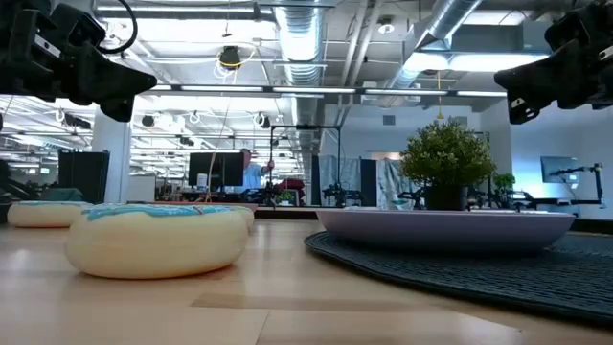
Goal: Pick & Place donuts
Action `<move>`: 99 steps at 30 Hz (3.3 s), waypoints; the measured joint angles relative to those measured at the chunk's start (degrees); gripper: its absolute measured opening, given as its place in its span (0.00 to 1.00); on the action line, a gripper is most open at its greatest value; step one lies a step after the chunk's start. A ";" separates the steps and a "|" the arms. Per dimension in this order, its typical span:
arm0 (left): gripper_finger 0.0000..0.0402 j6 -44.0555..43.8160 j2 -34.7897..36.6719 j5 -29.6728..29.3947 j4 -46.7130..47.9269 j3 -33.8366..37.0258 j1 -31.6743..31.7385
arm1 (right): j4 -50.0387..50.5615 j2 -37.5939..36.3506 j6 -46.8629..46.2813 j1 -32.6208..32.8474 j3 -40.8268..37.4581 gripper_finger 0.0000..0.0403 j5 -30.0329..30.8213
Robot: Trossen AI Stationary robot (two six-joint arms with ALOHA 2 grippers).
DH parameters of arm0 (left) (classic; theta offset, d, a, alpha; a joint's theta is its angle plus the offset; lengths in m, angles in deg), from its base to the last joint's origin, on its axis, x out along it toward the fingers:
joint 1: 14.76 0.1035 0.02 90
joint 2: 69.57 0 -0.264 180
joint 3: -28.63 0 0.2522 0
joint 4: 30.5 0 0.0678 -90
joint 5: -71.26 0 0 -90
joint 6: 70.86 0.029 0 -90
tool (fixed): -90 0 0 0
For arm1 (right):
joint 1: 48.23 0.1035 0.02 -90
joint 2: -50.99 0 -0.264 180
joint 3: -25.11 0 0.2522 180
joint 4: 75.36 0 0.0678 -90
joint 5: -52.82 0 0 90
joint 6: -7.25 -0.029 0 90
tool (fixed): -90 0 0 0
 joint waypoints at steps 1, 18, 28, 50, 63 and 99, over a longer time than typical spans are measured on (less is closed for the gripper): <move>0.00 0.00 0.00 -0.02 0.00 0.02 0.00 | 0.00 -0.02 0.00 0.00 0.02 0.00 0.00; 0.00 0.00 0.00 0.00 0.00 0.02 0.00 | 0.00 -0.01 0.00 -0.02 0.02 0.00 0.01; 0.00 0.00 0.00 0.00 0.02 0.02 0.00 | 0.00 -0.01 0.00 -0.01 0.00 0.00 0.00; 0.00 4.75 0.00 -2.10 -0.63 0.02 -0.02 | 0.00 -0.01 0.00 0.00 0.00 0.00 0.00; 0.00 10.15 -0.70 -7.62 -2.18 0.02 -0.04 | 0.00 -0.02 0.00 0.00 0.00 0.00 0.00; 0.79 4.76 -42.77 -12.82 -6.76 -18.33 -0.09 | 0.00 -0.02 0.00 0.00 0.02 0.00 0.00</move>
